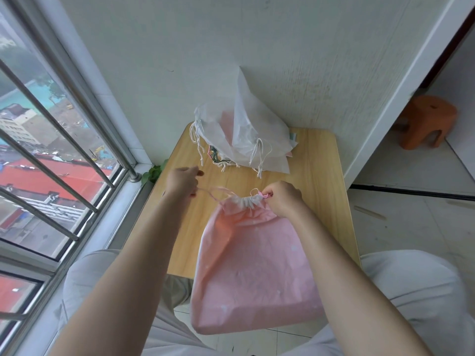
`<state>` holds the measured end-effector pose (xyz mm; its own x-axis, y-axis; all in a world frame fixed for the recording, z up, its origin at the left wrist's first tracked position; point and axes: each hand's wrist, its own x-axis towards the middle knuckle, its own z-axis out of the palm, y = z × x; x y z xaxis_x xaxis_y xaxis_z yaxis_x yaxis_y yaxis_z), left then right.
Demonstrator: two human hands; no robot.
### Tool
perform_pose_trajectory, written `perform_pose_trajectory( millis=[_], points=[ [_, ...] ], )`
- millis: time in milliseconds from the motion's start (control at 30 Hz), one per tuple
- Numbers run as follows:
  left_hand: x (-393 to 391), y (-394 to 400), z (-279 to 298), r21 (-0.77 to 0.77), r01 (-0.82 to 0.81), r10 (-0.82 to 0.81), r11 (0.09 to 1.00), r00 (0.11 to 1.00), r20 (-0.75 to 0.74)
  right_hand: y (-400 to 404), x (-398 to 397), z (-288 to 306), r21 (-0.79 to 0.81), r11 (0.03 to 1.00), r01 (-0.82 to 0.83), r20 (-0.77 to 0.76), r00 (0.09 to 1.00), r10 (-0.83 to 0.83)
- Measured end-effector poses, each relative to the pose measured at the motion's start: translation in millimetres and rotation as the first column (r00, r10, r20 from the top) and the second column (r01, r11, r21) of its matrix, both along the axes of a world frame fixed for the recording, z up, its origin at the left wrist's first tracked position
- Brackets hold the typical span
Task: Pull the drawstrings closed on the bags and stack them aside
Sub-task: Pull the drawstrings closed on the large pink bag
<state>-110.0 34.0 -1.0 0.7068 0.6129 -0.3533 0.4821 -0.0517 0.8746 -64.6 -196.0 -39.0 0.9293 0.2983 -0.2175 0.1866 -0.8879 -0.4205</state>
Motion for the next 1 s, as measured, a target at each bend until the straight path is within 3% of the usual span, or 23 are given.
perform_pose_trajectory(
  millis=[67,133,200,267,300,367,433,533,600,700,833,1000],
  points=[
    [1,12,4,-0.005,-0.262,0.262,0.965,0.962,0.075,0,-1,-1,-0.013,1.0,0.014,0.0,1.0,-0.014],
    [2,17,8,-0.043,-0.335,0.337,0.941,0.926,0.173,2,-1,-1,0.007,1.0,0.013,0.007,1.0,-0.013],
    [0,19,6,0.185,-0.182,0.158,0.966,0.978,0.136,5,-1,-2,0.03,0.999,0.011,0.021,1.0,-0.012],
    [0,17,-2,0.461,0.025,-0.041,0.887,0.999,0.025,6,0,-5,0.035,0.999,0.009,0.026,1.0,-0.01],
    [-1,12,-3,0.508,0.127,-0.124,0.852,0.991,-0.041,6,0,-6,0.031,0.999,0.009,0.023,1.0,-0.01],
    [-2,0,-8,0.462,0.326,-0.255,0.824,0.944,-0.211,8,0,-6,0.035,0.999,0.01,0.016,1.0,-0.011],
    [-2,-15,-15,0.403,0.523,-0.353,0.751,0.834,-0.424,9,-2,-4,0.051,0.999,-0.001,0.017,1.0,0.0],
    [-3,-33,-21,0.353,0.637,-0.371,0.685,0.723,-0.583,9,-4,-1,0.083,0.996,-0.014,0.048,0.999,0.01],
    [-3,-40,-25,0.295,0.588,-0.392,0.753,0.762,-0.516,7,-5,1,0.092,0.996,-0.022,0.066,0.998,0.016],
    [-2,-44,-26,0.196,0.444,-0.392,0.874,0.884,-0.253,7,-6,2,0.087,0.996,-0.033,0.065,0.998,0.028],
    [1,-51,-19,0.166,0.414,-0.408,0.895,0.91,-0.066,10,-7,4,0.077,0.997,-0.032,0.064,0.998,0.027],
    [3,-58,-13,-0.009,0.459,-0.452,0.888,0.879,0.151,14,-9,7,0.095,0.993,-0.064,-0.015,0.998,0.065]
  ],
)
